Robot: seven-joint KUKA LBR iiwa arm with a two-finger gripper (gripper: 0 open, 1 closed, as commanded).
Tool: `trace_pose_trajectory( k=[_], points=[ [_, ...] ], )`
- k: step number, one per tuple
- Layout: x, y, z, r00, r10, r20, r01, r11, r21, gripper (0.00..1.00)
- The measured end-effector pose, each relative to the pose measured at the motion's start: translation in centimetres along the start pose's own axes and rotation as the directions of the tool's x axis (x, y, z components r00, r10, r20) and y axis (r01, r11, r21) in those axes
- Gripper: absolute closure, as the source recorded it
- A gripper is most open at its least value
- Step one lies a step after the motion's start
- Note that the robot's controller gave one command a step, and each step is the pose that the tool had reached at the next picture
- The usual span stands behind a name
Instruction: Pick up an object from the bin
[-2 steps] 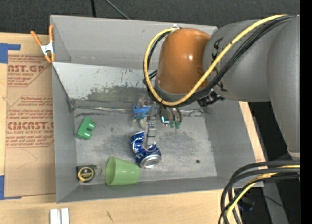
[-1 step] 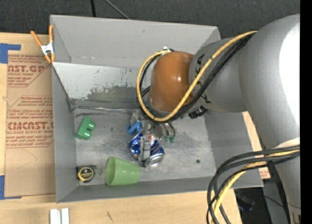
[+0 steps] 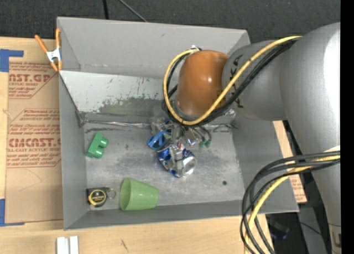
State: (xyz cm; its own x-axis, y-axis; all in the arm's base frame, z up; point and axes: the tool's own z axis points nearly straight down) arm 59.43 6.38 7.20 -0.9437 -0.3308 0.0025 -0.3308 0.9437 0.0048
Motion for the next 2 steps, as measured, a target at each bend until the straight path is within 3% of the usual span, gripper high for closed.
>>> trace_pose_trajectory(
  k=[1, 2],
  points=[
    [-0.3, 0.2, -0.5, 1.0, -0.001, 0.006, 0.001, 1.0, -0.002, 1.0],
    [-0.2, 5.0, -13.4, 1.0, -0.017, 0.013, 0.017, 1.0, 0.005, 1.0]
  ],
)
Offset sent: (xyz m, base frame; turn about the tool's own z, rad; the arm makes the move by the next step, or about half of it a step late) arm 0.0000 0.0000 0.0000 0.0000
